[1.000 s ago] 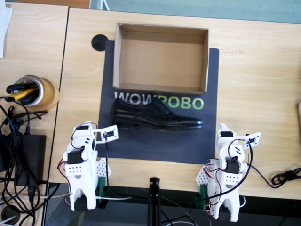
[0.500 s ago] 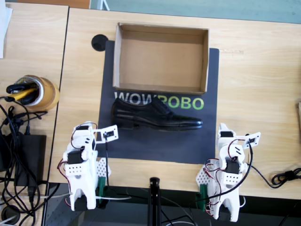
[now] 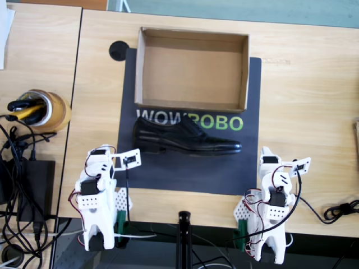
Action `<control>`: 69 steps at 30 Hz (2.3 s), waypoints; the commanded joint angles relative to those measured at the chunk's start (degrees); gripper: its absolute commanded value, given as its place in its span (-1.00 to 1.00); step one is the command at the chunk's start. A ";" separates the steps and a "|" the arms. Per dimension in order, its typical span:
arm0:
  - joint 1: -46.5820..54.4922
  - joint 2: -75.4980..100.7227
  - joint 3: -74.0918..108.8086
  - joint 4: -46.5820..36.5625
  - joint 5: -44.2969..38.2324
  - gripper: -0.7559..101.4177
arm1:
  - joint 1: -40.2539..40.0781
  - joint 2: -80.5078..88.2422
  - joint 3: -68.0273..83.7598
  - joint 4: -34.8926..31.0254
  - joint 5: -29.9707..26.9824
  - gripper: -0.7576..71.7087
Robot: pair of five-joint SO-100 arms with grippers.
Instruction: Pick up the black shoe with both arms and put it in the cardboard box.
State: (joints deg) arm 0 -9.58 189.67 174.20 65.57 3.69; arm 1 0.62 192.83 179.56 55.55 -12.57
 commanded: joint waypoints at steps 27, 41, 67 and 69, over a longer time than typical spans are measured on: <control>-0.44 0.97 0.09 -0.26 0.35 -0.99 | 0.35 2.55 0.62 -0.18 -0.70 -0.98; -0.44 0.97 0.09 -0.26 0.35 -0.99 | 0.35 2.55 0.62 -0.18 -0.70 -0.98; 0.00 0.97 0.09 -0.26 0.88 -0.99 | 0.88 2.55 0.62 -0.26 0.18 -0.98; 0.00 0.97 0.09 -0.26 0.88 -0.99 | 0.97 2.55 0.62 -0.35 0.35 -0.98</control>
State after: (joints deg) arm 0 -8.88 189.67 174.20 65.57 3.69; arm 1 0.70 192.83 179.56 55.55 -12.22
